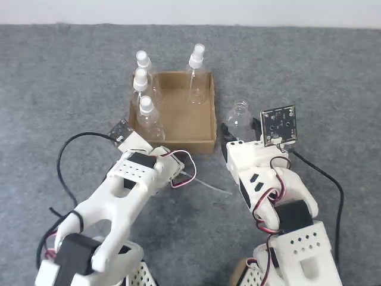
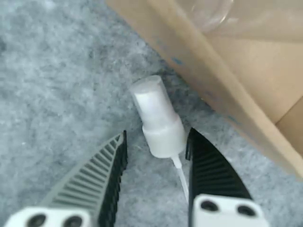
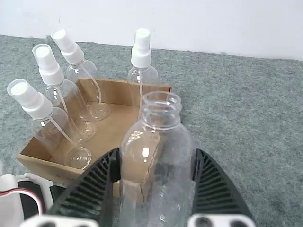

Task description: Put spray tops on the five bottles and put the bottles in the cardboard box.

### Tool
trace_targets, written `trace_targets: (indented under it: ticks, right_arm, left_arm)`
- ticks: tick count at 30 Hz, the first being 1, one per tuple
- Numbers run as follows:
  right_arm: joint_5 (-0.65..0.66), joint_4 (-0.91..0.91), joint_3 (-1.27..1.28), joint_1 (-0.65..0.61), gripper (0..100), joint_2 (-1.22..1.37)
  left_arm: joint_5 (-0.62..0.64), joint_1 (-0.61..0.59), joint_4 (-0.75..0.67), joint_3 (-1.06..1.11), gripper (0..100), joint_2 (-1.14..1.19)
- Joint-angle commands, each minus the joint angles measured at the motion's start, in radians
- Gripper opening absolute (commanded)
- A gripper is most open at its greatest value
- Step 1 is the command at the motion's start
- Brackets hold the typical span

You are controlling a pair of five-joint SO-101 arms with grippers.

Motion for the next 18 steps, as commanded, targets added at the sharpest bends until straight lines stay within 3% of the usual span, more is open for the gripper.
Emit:
trace_targets:
  ticks: [1,10,18]
  right_arm:
    - [0.02,-0.018,-0.008,0.01,8.0,-0.021]
    - [0.02,-0.016,-0.008,0.01,8.0,-0.021]
    - [0.02,-0.016,-0.008,0.01,8.1,-0.021]
  left_arm:
    - [0.011,-0.005,0.011,-0.033,19,-0.008]
    - [0.012,-0.006,0.011,-0.031,6,-0.008]
    - [0.009,-0.006,0.015,-0.031,5,-0.008]
